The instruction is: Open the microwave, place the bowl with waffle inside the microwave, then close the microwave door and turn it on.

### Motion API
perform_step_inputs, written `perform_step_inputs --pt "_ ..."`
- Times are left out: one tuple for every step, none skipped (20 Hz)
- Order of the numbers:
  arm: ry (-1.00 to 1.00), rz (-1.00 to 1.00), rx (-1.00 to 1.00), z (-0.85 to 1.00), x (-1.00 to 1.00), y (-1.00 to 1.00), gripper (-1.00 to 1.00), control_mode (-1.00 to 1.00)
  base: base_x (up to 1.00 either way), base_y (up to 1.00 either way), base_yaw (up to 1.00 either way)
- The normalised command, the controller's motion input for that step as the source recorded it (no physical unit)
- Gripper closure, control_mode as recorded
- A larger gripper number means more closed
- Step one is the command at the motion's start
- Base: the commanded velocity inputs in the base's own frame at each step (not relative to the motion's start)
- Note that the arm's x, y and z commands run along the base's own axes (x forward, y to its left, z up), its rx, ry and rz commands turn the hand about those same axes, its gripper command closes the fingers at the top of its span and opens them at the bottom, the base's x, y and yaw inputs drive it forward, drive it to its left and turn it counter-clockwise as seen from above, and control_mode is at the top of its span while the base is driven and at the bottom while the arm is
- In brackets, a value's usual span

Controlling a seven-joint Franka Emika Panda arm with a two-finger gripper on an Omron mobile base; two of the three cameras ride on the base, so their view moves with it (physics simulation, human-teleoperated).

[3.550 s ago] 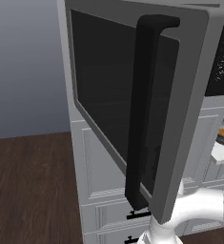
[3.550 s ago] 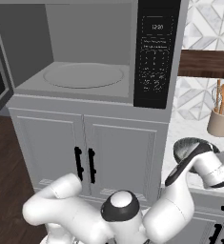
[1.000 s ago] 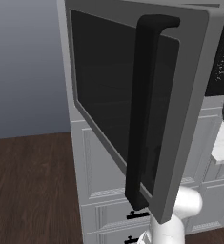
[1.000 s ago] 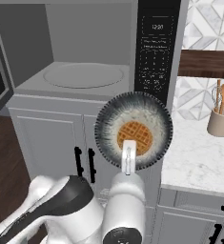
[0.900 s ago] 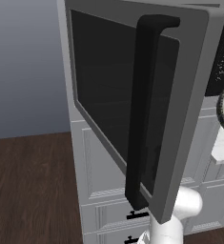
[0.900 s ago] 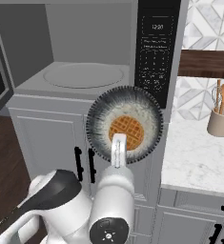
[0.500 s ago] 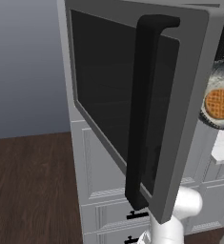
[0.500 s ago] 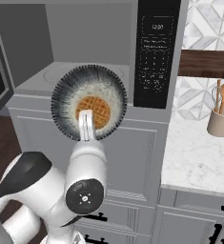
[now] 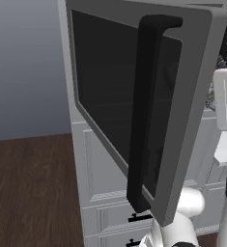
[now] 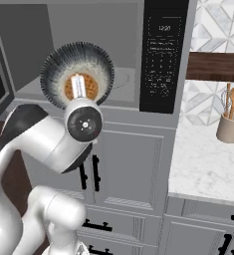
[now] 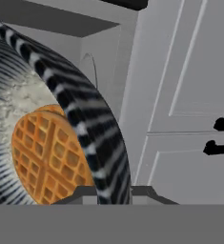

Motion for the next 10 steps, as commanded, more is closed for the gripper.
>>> perform_step_inputs --pt "0.01 -0.04 -0.02 0.35 0.84 0.44 1.0 -1.0 0.0 0.0 0.0" --pt "0.0 -0.04 -0.01 0.35 0.81 0.45 1.0 -1.0 0.0 0.0 0.0" --pt "0.0 -0.04 -0.01 0.37 0.79 0.42 1.0 -1.0 0.0 0.0 0.0" --pt "0.0 -0.05 0.0 0.34 0.81 0.41 1.0 -1.0 0.0 0.0 0.0" --pt "0.0 -0.06 0.0 0.3 0.81 0.36 1.0 -1.0 0.0 0.0 0.0" --pt "0.0 -0.06 0.0 0.19 0.84 0.36 1.0 -1.0 0.0 0.0 0.0" --pt "0.03 -0.06 0.0 0.0 0.86 0.32 1.0 -1.0 0.0 0.0 0.0" --pt "0.06 -0.07 0.0 0.0 0.87 0.26 1.0 -1.0 0.0 0.0 0.0" --pt "0.06 -0.07 0.0 -0.01 0.86 0.24 1.0 -1.0 0.0 0.0 0.0" --pt "0.1 -0.05 0.0 -0.14 0.89 0.18 1.0 -1.0 0.0 0.0 0.0"
